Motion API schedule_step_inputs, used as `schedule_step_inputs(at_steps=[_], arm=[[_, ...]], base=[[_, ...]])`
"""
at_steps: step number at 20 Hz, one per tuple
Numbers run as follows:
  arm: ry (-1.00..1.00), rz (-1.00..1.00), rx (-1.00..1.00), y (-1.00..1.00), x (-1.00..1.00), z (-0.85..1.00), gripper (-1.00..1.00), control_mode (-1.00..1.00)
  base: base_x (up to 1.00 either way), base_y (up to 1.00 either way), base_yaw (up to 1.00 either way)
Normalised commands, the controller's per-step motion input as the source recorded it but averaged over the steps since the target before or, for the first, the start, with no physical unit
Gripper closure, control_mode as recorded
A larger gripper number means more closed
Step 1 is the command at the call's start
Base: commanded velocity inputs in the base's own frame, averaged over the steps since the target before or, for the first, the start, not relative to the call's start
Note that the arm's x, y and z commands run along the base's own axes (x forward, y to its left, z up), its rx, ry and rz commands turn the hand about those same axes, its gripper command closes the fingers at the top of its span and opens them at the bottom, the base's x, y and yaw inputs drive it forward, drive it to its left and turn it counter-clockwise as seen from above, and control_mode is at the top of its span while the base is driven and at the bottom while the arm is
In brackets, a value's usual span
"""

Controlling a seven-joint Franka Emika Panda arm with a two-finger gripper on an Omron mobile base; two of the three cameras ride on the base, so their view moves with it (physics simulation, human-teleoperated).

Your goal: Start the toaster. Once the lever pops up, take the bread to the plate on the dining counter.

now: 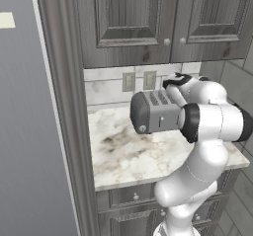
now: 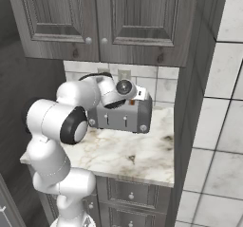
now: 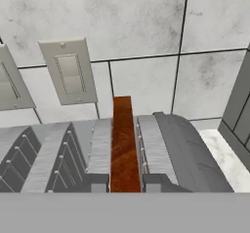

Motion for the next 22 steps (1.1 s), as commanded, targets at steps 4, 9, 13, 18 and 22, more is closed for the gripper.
schedule_step_inputs(at_steps=[4, 9, 13, 18, 22], arm=[[-0.08, 0.00, 0.00, 0.00, -0.04, 0.30, 1.00, -1.00], [-0.04, 0.00, 0.00, 0.00, -0.01, 0.23, 1.00, -1.00], [-0.03, 0.00, 0.00, 0.00, -0.09, 0.32, 1.00, -1.00], [0.00, 0.00, 0.00, 0.00, -0.20, 0.29, 1.00, -1.00], [0.00, 0.00, 0.00, 0.00, -0.22, 0.27, 1.00, -1.00]], base=[[0.00, 0.00, 0.00], [0.00, 0.00, 0.00], [0.00, 0.00, 0.00], [0.00, 0.00, 0.00], [0.00, 0.00, 0.00]])
